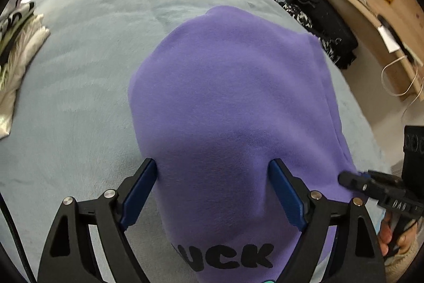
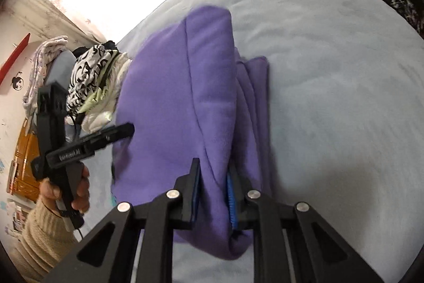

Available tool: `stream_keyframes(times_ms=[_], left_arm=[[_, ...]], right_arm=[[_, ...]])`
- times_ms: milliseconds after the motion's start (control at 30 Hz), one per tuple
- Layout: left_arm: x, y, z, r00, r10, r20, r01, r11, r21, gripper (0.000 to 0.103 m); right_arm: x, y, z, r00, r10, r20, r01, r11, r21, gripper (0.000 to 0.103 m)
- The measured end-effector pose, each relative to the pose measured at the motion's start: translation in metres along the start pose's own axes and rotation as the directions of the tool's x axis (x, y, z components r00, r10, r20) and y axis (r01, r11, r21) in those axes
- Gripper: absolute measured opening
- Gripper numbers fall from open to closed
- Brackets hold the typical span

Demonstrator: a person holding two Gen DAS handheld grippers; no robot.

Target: Fold large clothes

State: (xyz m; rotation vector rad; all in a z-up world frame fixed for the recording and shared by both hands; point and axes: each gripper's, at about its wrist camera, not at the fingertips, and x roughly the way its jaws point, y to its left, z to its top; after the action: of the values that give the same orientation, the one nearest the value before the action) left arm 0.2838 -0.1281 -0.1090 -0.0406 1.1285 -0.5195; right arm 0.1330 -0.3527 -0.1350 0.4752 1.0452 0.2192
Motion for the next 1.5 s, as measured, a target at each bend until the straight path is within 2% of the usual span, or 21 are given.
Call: stream_keyframes(times_ms=[33,100,167,267,433,500,533,600,667,800,833,900,1000,1067,1133,1167,1200,1300,1433,1500], left_arm=[[0.003,-0.003,-0.001,1.0,0.012,0.0,-0.012,1.0,0.004,0.088],[0.01,-0.004,-0.003,1.0,0.025,-0.007,-0.025,1.0,-0.003,0.098],[0.018,0.002,-0.006,1.0,0.024,-0.002,-0.024,0.999,-0.034,0.103],[0.018,0.01,-0.011,0.999,0.014,0.03,-0.012,0.998,-0.063,0.103],[0.008,0.011,-0.013,0.998,0.014,0.065,-0.011,0.998,-0.054,0.103],[0.004,0.011,-0.011,0.998,0.014,0.065,-0.011,0.999,-0.047,0.103],[0.002,0.01,-0.01,0.998,0.012,0.061,-0.01,0.999,-0.044,0.103],[0.002,0.009,-0.008,0.999,0.013,0.052,-0.011,0.999,-0.039,0.103],[0.002,0.008,-0.005,0.999,0.016,0.041,-0.015,0.999,-0.036,0.103],[-0.002,0.014,0.001,1.0,-0.01,0.017,0.011,0.998,-0.059,0.103],[-0.006,0.017,0.003,1.0,-0.02,0.02,0.021,0.998,-0.067,0.103],[-0.013,0.024,0.006,0.999,-0.034,0.039,0.037,0.996,-0.085,0.102],[-0.017,0.037,0.014,0.998,-0.033,0.047,0.038,0.993,-0.112,0.102],[-0.015,0.047,0.016,0.999,-0.032,0.033,0.036,0.99,-0.134,0.102],[-0.012,0.053,0.017,0.999,-0.047,0.026,0.051,0.987,-0.152,0.102],[-0.01,0.056,0.016,0.998,-0.059,0.022,0.062,0.984,-0.165,0.102],[-0.008,0.059,0.016,0.997,-0.074,0.016,0.075,0.981,-0.177,0.103],[-0.001,0.061,0.016,0.994,-0.107,-0.003,0.104,0.977,-0.188,0.103],[0.007,0.054,0.017,0.992,-0.124,-0.016,0.119,0.977,-0.178,0.103],[0.011,0.05,0.016,0.993,-0.119,-0.021,0.114,0.979,-0.168,0.103]], right_arm=[[0.004,-0.005,-0.003,1.0,-0.008,-0.01,0.008,1.0,0.007,0.016],[0.022,-0.014,-0.01,0.999,-0.024,-0.023,0.025,0.999,0.028,0.016],[0.036,-0.024,-0.013,1.0,-0.011,-0.017,0.012,0.998,0.063,0.016],[0.039,-0.035,-0.011,0.999,0.042,-0.001,-0.042,0.99,0.132,0.015],[0.024,-0.016,0.003,0.997,0.016,-0.07,-0.012,0.998,0.064,0.025],[0.015,-0.008,0.015,0.997,0.037,-0.063,-0.035,0.999,0.037,0.038],[0.01,-0.005,0.023,0.998,0.055,-0.039,-0.054,0.998,0.025,0.041],[0.005,-0.005,0.04,0.998,0.069,0.006,-0.07,0.997,0.026,0.062],[0.009,-0.009,0.056,0.997,0.075,0.028,-0.076,0.996,0.04,0.071],[0.032,-0.021,0.091,0.994,0.107,0.035,-0.11,0.989,0.1,0.071],[0.039,-0.025,0.098,0.989,0.145,0.03,-0.148,0.982,0.114,0.071],[0.045,-0.031,0.107,0.982,0.186,0.028,-0.188,0.974,0.129,0.071],[0.058,-0.03,0.117,0.98,0.197,0.034,-0.2,0.972,0.126,0.07],[0.068,-0.027,0.121,0.97,0.24,0.027,-0.242,0.962,0.126,0.069],[0.074,-0.02,0.123,0.965,0.261,0.005,-0.26,0.96,0.103,0.042],[0.076,-0.017,0.123,0.969,0.248,-0.002,-0.247,0.965,0.088,0.024],[0.075,-0.012,0.121,0.976,0.217,0.007,-0.217,0.974,0.057,0.018],[0.064,-0.003,0.115,0.994,0.107,0.029,-0.108,0.994,0.015,0.014],[0.044,-0.005,0.105,0.996,0.018,0.084,-0.02,1.0,0.018,0.013],[0.044,-0.014,0.099,0.996,-0.033,0.084,0.029,0.999,0.04,0.013]])
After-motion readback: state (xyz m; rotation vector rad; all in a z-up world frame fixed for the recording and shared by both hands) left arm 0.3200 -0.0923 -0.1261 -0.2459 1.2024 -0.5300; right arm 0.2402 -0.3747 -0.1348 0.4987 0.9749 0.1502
